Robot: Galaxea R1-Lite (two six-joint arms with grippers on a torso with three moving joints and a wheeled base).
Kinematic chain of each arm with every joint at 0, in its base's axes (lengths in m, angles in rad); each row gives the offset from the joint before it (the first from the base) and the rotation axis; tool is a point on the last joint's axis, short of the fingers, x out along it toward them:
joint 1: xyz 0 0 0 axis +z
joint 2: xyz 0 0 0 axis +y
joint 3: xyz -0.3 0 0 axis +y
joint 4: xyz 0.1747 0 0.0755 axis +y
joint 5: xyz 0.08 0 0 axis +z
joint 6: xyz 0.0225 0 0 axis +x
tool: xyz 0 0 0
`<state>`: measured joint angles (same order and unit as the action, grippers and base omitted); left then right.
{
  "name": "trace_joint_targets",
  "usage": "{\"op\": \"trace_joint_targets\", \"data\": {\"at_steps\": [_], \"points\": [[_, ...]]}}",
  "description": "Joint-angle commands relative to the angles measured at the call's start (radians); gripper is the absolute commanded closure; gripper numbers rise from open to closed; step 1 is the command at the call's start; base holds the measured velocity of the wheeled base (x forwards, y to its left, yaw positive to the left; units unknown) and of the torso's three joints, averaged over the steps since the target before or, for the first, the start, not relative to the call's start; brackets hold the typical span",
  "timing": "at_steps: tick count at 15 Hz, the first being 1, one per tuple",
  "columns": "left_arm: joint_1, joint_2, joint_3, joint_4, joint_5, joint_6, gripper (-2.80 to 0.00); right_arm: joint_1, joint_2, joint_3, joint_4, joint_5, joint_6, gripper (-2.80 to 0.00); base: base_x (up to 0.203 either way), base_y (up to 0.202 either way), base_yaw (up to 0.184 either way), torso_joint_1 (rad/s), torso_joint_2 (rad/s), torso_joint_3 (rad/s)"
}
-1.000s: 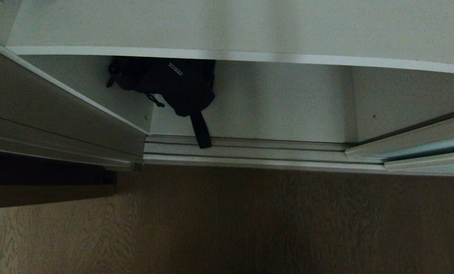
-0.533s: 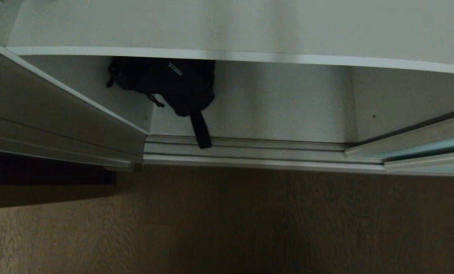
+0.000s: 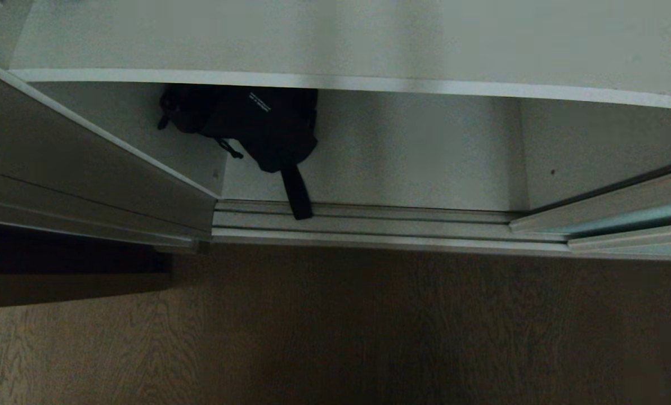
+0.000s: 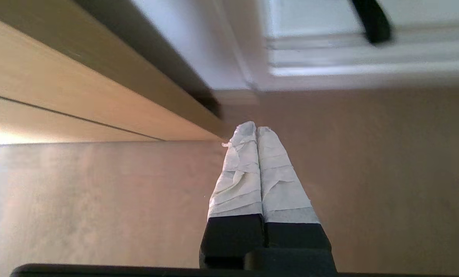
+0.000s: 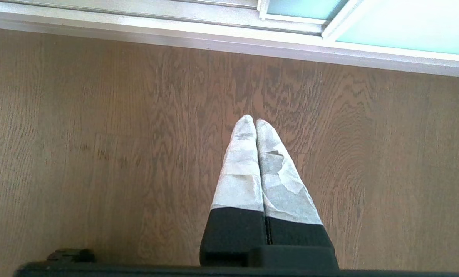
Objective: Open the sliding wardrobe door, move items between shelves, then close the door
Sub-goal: Close the door
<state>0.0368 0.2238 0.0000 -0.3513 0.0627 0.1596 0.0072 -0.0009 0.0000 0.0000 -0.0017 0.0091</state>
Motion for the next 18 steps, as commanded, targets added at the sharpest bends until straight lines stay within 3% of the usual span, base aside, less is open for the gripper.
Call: {"op": "trace_joint_targets", "data": {"at_steps": [1, 4, 7, 18], "points": [[-0.002, -0.158, 0.0, 0.127, -0.066, 0.016, 0.0, 0.0, -0.002, 0.0, 0.0, 0.0, 0.0, 0.0, 0.0, 0.0, 0.0, 0.0, 0.0, 0.0], [-0.017, -0.221, -0.004, 0.372, -0.111, -0.037, 0.0, 0.0, -0.002, 0.0, 0.0, 0.0, 0.0, 0.0, 0.0, 0.0, 0.0, 0.0, 0.0, 0.0], [-0.02, -0.221, 0.0, 0.351, -0.078, -0.112, 0.0, 0.0, -0.002, 0.0, 0.0, 0.0, 0.0, 0.0, 0.0, 0.0, 0.0, 0.0, 0.0, 0.0], [-0.02, -0.219, 0.0, 0.351, -0.064, -0.126, 0.0, 0.0, -0.002, 0.0, 0.0, 0.0, 0.0, 0.0, 0.0, 0.0, 0.0, 0.0, 0.0, 0.0]]}}
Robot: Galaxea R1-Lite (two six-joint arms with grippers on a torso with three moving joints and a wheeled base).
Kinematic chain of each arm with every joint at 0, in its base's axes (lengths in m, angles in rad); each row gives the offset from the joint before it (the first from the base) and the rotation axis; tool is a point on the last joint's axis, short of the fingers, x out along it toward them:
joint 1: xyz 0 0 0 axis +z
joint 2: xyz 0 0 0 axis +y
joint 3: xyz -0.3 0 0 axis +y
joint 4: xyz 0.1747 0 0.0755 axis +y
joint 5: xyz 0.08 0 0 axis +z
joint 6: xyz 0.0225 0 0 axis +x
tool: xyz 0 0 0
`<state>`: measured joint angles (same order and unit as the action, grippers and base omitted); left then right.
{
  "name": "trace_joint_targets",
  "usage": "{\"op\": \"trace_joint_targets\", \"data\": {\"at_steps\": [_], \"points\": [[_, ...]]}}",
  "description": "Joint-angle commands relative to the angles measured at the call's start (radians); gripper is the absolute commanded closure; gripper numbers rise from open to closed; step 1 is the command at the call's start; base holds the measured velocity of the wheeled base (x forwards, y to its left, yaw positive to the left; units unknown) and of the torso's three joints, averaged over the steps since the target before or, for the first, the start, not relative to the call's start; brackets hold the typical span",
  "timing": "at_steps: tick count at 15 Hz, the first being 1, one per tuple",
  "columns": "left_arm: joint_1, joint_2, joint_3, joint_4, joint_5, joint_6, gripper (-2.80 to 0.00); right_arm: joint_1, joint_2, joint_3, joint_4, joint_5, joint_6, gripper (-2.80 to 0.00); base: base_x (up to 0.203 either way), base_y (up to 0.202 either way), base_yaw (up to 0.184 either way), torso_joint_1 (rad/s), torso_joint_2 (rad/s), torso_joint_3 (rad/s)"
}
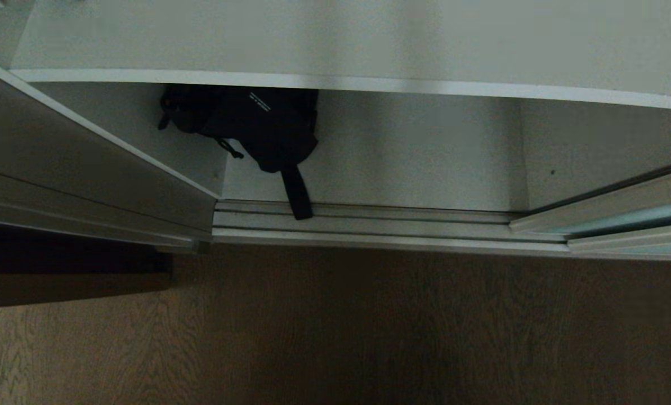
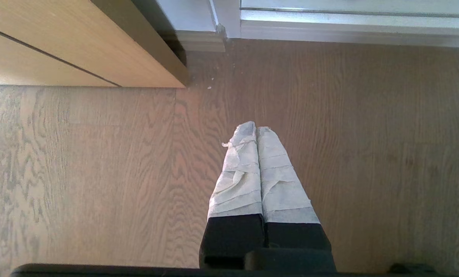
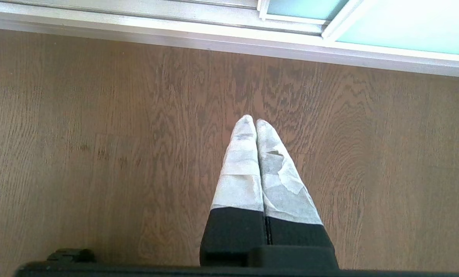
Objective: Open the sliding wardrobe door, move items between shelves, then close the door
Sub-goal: Close the door
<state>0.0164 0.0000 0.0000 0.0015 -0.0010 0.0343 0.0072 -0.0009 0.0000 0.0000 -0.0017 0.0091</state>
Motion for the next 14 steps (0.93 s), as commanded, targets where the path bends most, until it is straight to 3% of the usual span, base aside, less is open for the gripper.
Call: {"op": "trace_joint_targets", "data": {"at_steps": [1, 14], "points": [[0.0, 0.005, 0.0, -0.002, -0.001, -0.006, 0.0, 0.0, -0.002, 0.0, 0.0, 0.0, 0.0, 0.0, 0.0, 0.0, 0.0, 0.0, 0.0, 0.0], [0.002, 0.005, 0.0, -0.002, -0.001, -0.013, 0.0, 0.0, -0.002, 0.0, 0.0, -0.001, 0.0, 0.0, 0.0, 0.0, 0.0, 0.0, 0.0, 0.0]]}}
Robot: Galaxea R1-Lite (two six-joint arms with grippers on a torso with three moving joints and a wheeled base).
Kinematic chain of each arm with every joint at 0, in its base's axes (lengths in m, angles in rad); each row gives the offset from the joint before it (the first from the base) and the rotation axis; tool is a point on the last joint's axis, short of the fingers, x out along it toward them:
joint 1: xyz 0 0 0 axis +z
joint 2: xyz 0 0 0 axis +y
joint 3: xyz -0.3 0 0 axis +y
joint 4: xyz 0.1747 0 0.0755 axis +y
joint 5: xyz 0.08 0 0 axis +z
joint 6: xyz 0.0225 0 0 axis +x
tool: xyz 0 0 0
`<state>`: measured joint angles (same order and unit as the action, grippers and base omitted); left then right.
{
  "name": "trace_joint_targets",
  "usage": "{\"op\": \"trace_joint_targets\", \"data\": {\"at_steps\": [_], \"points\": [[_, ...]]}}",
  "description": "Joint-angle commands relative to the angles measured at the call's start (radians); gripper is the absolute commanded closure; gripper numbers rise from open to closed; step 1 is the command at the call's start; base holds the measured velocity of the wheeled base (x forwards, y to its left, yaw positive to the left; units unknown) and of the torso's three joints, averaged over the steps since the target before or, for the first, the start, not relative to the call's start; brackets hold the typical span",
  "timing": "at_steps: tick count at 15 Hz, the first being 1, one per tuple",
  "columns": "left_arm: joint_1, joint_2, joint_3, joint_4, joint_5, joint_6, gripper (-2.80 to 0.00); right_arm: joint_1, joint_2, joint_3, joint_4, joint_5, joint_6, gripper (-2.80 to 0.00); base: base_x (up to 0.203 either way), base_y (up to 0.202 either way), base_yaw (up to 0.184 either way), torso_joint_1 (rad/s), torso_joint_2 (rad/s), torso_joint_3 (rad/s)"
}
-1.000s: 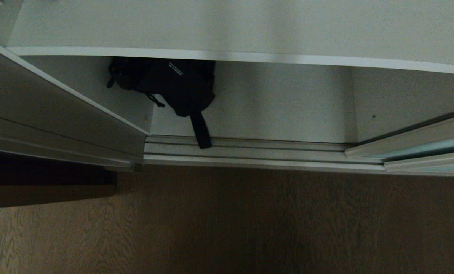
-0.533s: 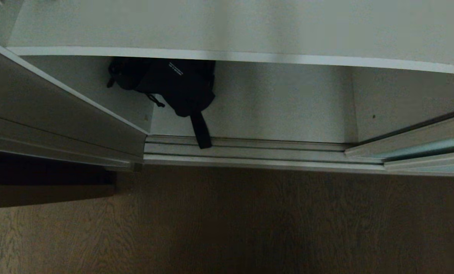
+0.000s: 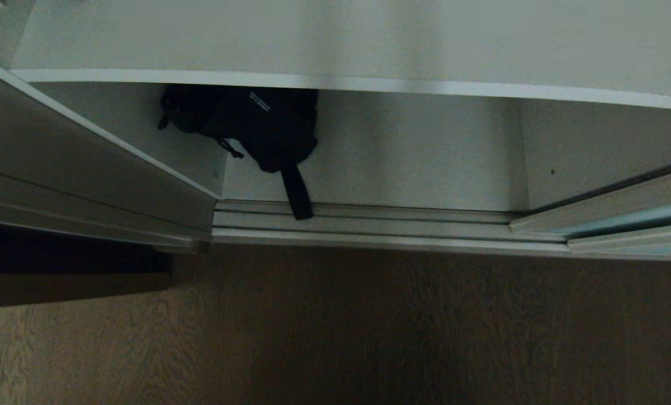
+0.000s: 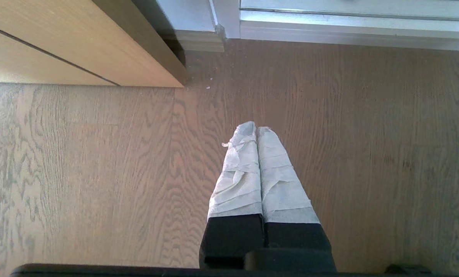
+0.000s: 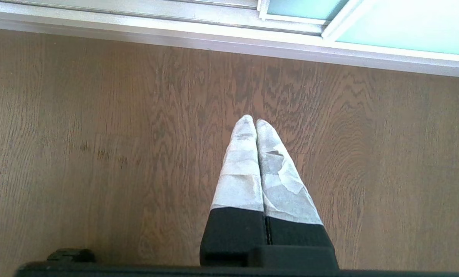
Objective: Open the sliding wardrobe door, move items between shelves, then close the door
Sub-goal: Close the door
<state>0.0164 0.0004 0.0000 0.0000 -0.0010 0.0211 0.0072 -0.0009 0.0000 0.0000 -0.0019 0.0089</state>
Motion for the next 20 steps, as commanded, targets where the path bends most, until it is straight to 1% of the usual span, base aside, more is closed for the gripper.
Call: {"op": "trace_joint_targets", "data": {"at_steps": [1, 11, 13, 16, 18, 19, 20], "points": [[0.0, 0.003, 0.0, 0.0, -0.001, 0.0, 0.0, 0.0, -0.002, 0.0, 0.0, 0.0, 0.0, 0.0, 0.0, 0.0, 0.0, 0.0, 0.0, 0.0], [0.0, 0.004, 0.0, 0.0, -0.001, 0.0, 0.0, 0.0, -0.002, 0.0, 0.0, -0.001, 0.0, 0.0, 0.0, 0.0, 0.0, 0.0, 0.0, 0.0], [0.0, 0.004, 0.0, 0.0, -0.001, 0.0, 0.0, 0.0, -0.002, 0.0, -0.003, 0.0, -0.015, 0.0, 0.0, 0.0, 0.0, 0.0, 0.0, 0.0], [0.0, 0.004, 0.0, 0.0, -0.001, 0.0, 0.0, 0.0, -0.004, 0.0, -0.002, -0.001, 0.0, 0.0, 0.0, 0.0, 0.0, 0.0, 0.0, 0.0], [0.0, 0.004, 0.0, 0.0, -0.001, 0.0, 0.0, 0.0, -0.004, -0.002, -0.006, -0.001, -0.01, 0.0, 0.0, 0.0, 0.0, 0.0, 0.0, 0.0], [0.0, 0.004, 0.0, 0.0, -0.001, 0.0, 0.0, 0.001, -0.001, -0.028, -0.001, 0.0, -0.009, 0.0, 0.0, 0.0, 0.0, 0.0, 0.0, 0.0], [0.002, 0.004, 0.0, 0.0, -0.001, 0.0, 0.0, 0.001, 0.011, -0.086, 0.007, 0.002, -0.004, 0.0, 0.0, 0.0, 0.0, 0.0, 0.0, 0.0]]}}
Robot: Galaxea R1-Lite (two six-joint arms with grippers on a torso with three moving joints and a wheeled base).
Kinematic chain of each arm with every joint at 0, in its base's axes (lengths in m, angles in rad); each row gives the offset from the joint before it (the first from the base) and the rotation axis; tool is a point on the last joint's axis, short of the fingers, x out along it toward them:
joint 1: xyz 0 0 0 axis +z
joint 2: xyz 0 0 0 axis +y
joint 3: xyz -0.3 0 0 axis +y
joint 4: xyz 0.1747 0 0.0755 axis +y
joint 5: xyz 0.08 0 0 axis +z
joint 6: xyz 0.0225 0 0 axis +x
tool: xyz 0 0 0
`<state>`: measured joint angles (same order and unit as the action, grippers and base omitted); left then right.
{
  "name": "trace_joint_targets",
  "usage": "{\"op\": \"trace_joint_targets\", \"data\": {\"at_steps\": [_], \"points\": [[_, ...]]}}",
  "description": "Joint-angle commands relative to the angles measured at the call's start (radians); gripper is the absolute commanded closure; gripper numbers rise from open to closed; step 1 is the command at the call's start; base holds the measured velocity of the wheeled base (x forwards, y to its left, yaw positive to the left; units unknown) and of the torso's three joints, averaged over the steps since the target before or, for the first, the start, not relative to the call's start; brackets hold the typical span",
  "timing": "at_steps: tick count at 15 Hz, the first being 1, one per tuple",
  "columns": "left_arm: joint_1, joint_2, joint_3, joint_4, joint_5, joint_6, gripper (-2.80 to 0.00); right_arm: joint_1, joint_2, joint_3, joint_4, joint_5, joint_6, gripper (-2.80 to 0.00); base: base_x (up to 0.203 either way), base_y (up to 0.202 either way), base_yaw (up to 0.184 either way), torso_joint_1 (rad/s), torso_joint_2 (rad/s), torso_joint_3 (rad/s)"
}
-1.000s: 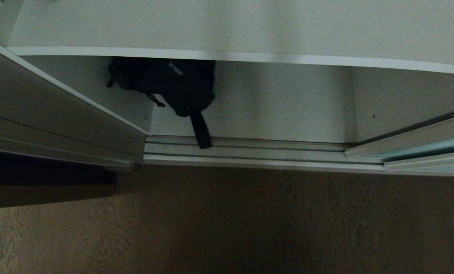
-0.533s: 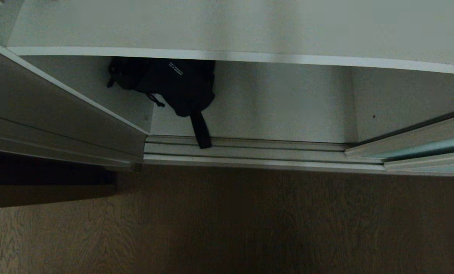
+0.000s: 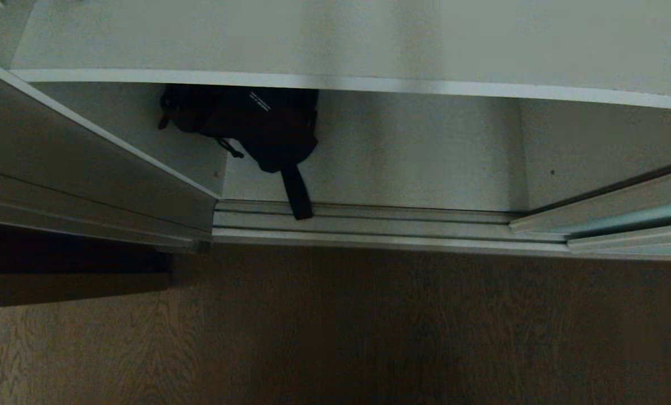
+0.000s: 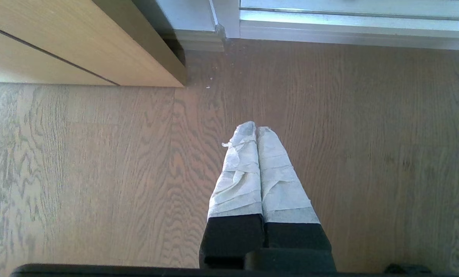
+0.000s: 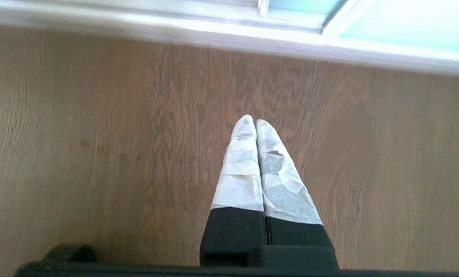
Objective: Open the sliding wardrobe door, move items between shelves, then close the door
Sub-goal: Close the door
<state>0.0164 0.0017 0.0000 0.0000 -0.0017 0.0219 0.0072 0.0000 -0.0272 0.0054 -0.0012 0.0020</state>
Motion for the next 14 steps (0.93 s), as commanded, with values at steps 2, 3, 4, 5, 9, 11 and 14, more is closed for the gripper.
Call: {"op": "trace_joint_targets", "data": {"at_steps": [2, 3, 4, 5, 9, 11, 14], "points": [[0.0, 0.003, 0.0, 0.0, 0.0, 0.0, 0.0, 0.001, 0.036, -0.179, 0.054, -0.008, 0.011, 0.0, 0.0, 0.0, 0.0, 0.0, 0.0, 0.0], [0.0, 0.003, 0.0, 0.0, 0.0, 0.0, 0.0, 0.0, 0.039, -0.234, 0.082, -0.018, 0.011, 0.0, 0.0, 0.0, 0.0, 0.0, 0.0, 0.0], [0.0, 0.001, 0.0, 0.0, 0.0, 0.0, 0.0, 0.0, 0.04, -0.281, 0.114, -0.036, 0.004, 0.0, 0.0, 0.0, 0.0, 0.0, 0.0, 0.0], [0.0, 0.003, 0.0, 0.0, 0.0, 0.0, 0.0, 0.0, 0.04, -0.324, 0.152, -0.064, -0.01, 0.0, 0.0, 0.0, 0.0, 0.0, 0.0, 0.0], [0.0, 0.003, 0.0, 0.0, 0.0, 0.0, 0.0, 0.0, -0.004, -0.312, 0.257, -0.133, -0.044, 0.0, 0.0, 0.0, 0.0, 0.0, 0.0, 0.0], [0.0, 0.003, 0.0, -0.001, 0.0, 0.0, 0.0, 0.0, -0.003, -0.251, 0.248, -0.142, -0.047, 0.0, 0.0, 0.0, 0.0, 0.0, 0.0, 0.0], [0.0, 0.003, 0.0, -0.001, 0.0, 0.0, 0.0, 0.0, -0.003, -0.108, 0.181, -0.121, -0.039, 0.0, 0.0, 0.0, 0.0, 0.0, 0.0, 0.0]]}}
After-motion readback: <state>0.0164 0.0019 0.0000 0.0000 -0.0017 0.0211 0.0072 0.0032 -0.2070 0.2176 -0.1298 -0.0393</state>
